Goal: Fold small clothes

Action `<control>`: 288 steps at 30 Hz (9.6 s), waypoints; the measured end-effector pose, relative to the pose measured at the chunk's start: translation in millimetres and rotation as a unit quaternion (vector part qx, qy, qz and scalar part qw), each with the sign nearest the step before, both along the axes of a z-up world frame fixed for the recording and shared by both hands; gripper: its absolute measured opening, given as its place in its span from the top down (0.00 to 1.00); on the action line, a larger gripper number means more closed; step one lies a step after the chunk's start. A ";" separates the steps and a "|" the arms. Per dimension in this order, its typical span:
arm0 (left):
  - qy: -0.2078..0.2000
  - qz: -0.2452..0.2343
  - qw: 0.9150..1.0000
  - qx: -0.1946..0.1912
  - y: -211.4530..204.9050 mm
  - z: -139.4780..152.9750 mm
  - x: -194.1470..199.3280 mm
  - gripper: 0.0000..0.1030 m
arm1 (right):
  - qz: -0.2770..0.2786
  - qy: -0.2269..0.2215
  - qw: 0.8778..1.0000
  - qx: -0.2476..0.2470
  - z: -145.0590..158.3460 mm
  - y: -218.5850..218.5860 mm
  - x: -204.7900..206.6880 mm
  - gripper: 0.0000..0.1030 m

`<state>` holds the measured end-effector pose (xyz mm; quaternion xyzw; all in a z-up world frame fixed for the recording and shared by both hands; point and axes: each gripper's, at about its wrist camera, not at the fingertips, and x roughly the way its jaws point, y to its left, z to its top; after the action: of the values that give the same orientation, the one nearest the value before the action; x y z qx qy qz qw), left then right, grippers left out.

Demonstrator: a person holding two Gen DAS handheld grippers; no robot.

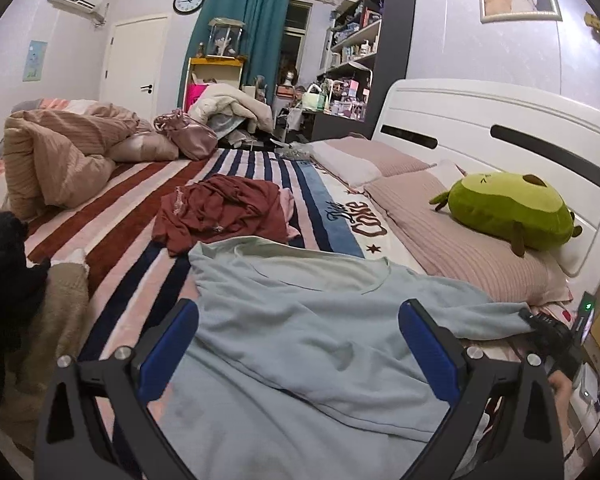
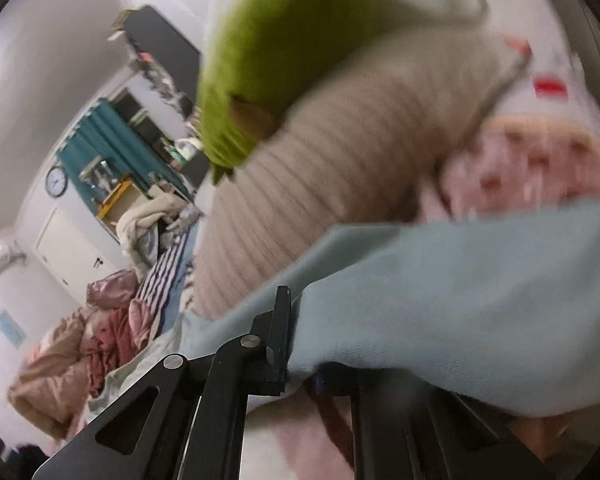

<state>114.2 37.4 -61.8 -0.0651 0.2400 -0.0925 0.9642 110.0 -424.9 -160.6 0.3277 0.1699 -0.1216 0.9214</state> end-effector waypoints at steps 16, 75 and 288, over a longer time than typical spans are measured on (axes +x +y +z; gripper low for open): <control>-0.017 0.013 0.999 -0.028 43.7 -8.5 -18.3 0.04 | 0.430 -0.030 0.865 -0.257 90.0 192.6 49.9 0.96; -0.016 0.052 0.997 -0.050 139.2 -22.9 -56.8 0.04 | 0.639 0.109 0.762 -0.012 17.2 354.4 26.1 0.98; 0.151 -0.118 0.981 -0.015 67.1 -69.2 73.2 0.99 | 0.478 0.177 0.852 -0.123 11.1 141.6 78.0 0.97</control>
<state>187.5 104.5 -131.0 -0.0644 0.3873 -0.1984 0.8981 188.0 -283.3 -149.5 0.0636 0.4492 0.2577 0.8531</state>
